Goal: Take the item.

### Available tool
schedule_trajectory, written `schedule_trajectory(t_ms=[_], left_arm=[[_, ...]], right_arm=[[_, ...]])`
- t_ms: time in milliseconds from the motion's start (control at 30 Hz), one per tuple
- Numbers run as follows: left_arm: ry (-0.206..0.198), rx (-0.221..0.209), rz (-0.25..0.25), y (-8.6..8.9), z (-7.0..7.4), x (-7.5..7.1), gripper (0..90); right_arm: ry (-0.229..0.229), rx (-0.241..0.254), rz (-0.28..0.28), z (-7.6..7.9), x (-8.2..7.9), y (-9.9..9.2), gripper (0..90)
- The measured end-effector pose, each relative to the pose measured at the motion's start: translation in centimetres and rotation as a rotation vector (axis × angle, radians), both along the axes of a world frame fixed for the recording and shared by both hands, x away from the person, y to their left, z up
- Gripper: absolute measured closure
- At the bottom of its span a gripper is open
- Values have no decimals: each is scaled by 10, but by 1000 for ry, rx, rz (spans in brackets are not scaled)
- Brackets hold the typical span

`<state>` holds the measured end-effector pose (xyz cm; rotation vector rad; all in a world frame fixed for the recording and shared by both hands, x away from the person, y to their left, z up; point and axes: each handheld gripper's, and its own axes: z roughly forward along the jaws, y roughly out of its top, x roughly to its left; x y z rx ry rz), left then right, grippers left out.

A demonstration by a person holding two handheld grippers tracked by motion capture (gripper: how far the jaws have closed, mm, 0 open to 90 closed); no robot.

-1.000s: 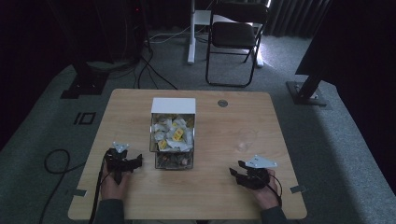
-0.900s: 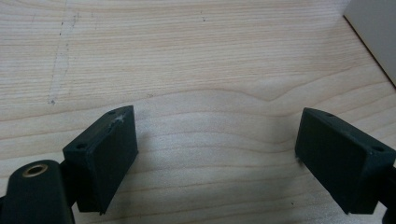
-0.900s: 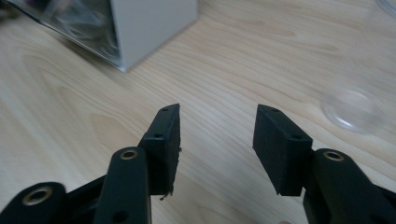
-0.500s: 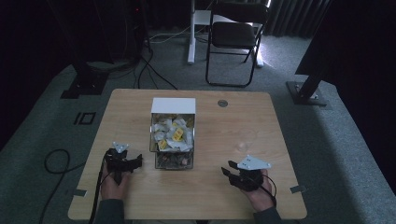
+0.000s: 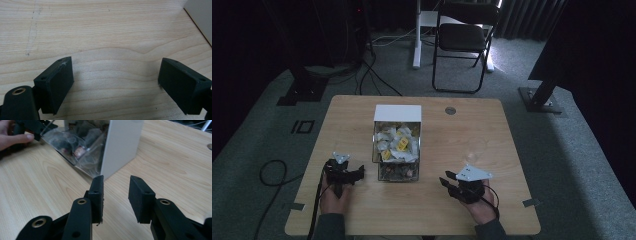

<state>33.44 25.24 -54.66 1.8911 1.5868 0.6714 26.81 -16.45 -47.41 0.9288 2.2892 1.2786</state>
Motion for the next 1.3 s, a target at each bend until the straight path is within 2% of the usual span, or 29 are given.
schedule_trajectory(t_ms=[200, 367, 1300], left_arm=[[0, 0, 0, 0, 0, 0, 134], [0, 0, 0, 0, 0, 0, 135], [0, 0, 0, 0, 0, 0, 135]], right_arm=[[-1, 11, 31, 1, 0, 11, 641], [-17, -2, 61, 1, 0, 21, 646], [-49, 9, 173, 4, -2, 63, 641]])
